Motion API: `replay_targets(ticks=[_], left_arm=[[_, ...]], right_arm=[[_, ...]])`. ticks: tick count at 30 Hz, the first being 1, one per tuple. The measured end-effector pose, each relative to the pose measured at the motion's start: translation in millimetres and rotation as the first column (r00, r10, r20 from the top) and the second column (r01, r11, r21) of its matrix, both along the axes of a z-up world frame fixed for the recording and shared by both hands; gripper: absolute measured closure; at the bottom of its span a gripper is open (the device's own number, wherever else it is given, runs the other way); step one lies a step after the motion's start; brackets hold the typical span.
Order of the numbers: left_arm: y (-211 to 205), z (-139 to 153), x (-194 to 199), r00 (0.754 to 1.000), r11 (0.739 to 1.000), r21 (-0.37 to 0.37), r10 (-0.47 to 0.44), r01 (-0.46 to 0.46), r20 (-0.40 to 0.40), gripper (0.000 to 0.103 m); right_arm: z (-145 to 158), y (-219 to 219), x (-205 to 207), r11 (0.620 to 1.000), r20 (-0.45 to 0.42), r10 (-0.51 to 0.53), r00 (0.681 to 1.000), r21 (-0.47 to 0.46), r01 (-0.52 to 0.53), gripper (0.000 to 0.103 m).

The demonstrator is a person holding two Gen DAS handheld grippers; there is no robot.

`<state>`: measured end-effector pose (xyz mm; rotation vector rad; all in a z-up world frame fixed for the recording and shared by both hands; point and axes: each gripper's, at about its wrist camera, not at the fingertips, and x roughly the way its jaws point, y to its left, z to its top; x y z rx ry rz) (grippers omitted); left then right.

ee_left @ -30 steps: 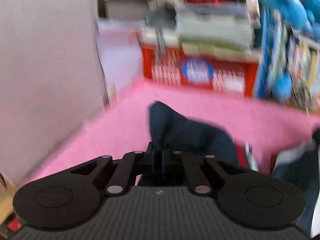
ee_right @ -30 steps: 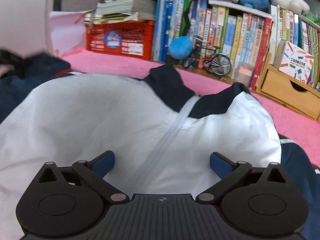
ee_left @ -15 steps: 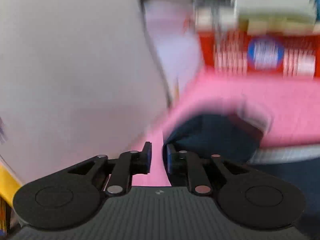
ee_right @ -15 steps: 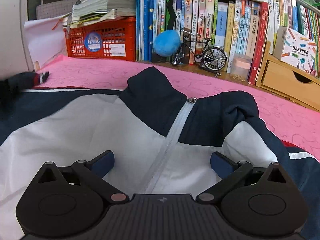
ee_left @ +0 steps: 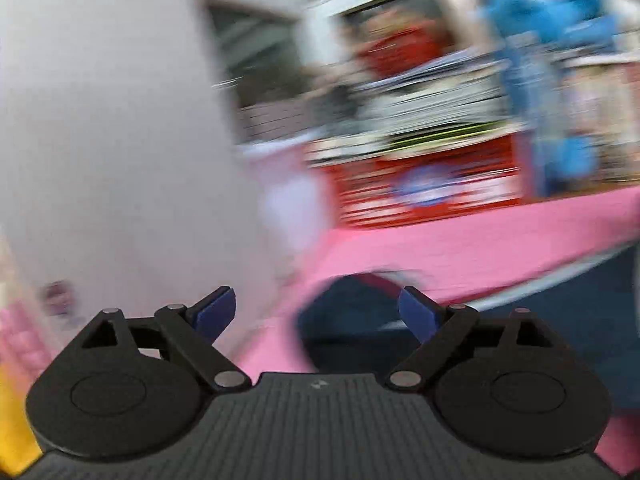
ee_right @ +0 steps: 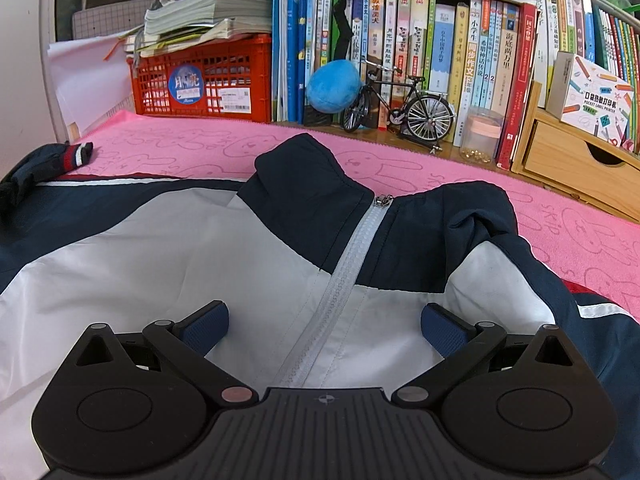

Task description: Fold clothes

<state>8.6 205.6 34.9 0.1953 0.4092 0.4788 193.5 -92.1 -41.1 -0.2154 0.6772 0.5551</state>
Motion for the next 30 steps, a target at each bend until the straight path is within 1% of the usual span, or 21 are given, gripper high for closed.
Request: replay_targets(ticks=[1, 4, 5, 8, 11, 12, 13, 15, 17, 19, 21, 23, 24, 25, 26, 28, 29, 30], left_arm=[[-12, -3, 1, 0.997, 0.997, -0.032, -0.077, 0.076, -0.015, 0.012], [-39, -30, 18, 0.977, 0.984, -0.068, -0.174, 0.167, -0.122, 0.012], [-38, -36, 17, 0.977, 0.987, -0.055, -0.155, 0.148, -0.144, 0.013], [-29, -52, 8, 0.979, 0.998, 0.005, -0.057, 0.059, -0.196, 0.011], [-19, -68, -1, 0.969, 0.997, 0.07, 0.043, -0.027, -0.242, 0.011], [-16, -70, -4, 0.962, 0.99, 0.126, 0.097, -0.066, -0.257, 0.011], [-10, -72, -6, 0.953, 0.977, 0.19, 0.148, -0.099, -0.265, 0.011], [-2, -68, -14, 0.95, 0.955, 0.264, 0.203, -0.138, -0.239, 0.013], [3, -53, -19, 0.966, 0.962, 0.237, 0.18, -0.135, -0.184, 0.013], [4, -39, -15, 0.984, 0.977, 0.188, 0.126, -0.102, -0.126, 0.012], [-6, -29, -6, 0.994, 0.987, 0.158, 0.051, -0.036, -0.094, 0.011], [-15, -27, 16, 0.995, 0.992, 0.115, -0.038, 0.048, -0.088, 0.009], [-14, -31, 35, 0.99, 0.994, 0.047, -0.09, 0.095, -0.111, 0.009], [-11, -35, 55, 0.98, 0.99, -0.03, -0.143, 0.14, -0.136, 0.009], [-11, -41, 72, 0.975, 0.984, -0.111, -0.154, 0.137, -0.16, 0.011], [11, -56, 106, 0.966, 0.983, -0.185, -0.066, 0.019, -0.249, 0.032], [22, -60, 115, 0.962, 0.988, -0.146, 0.017, -0.058, -0.272, 0.039], [31, -60, 117, 0.959, 0.989, -0.082, 0.099, -0.125, -0.267, 0.046]], right_arm=[[0, 0, 0, 1.0, 0.0, 0.0, 1.0, 0.0, 0.0, 0.0], [0, 0, 0, 1.0, 0.0, -0.001, 1.0, 0.001, 0.001, 0.0], [0, 0, 0, 1.0, 0.0, -0.001, 1.0, 0.001, 0.001, 0.0], [0, 0, -1, 1.0, 0.0, -0.001, 1.0, 0.001, 0.001, 0.0], [-1, -1, -1, 1.0, 0.0, 0.0, 1.0, 0.002, 0.0, 0.0], [-1, -1, 0, 1.0, -0.001, 0.0, 1.0, 0.003, 0.0, 0.0], [-1, -1, 0, 1.0, -0.001, 0.0, 1.0, 0.003, 0.0, 0.0], [0, -1, 0, 1.0, -0.001, 0.0, 1.0, 0.003, 0.0, 0.0], [0, 0, -1, 1.0, -0.001, 0.0, 1.0, 0.003, 0.0, 0.0], [0, 0, -1, 1.0, -0.001, 0.0, 1.0, 0.003, 0.0, 0.0], [0, 0, -1, 1.0, -0.001, 0.0, 1.0, 0.003, 0.0, 0.0], [0, 0, -1, 1.0, -0.001, 0.0, 1.0, 0.004, 0.0, 0.0], [0, 0, -1, 1.0, -0.001, 0.0, 1.0, 0.004, 0.0, 0.0], [0, 0, -1, 1.0, -0.001, 0.0, 1.0, 0.004, 0.0, 0.0], [0, 0, -1, 1.0, -0.001, 0.0, 1.0, 0.004, 0.0, 0.0], [0, 0, -1, 1.0, -0.001, 0.0, 1.0, 0.004, 0.0, 0.0], [0, 0, -1, 1.0, -0.001, 0.0, 1.0, 0.004, 0.0, 0.0], [0, 0, -1, 1.0, -0.001, 0.0, 1.0, 0.004, 0.0, 0.0]])
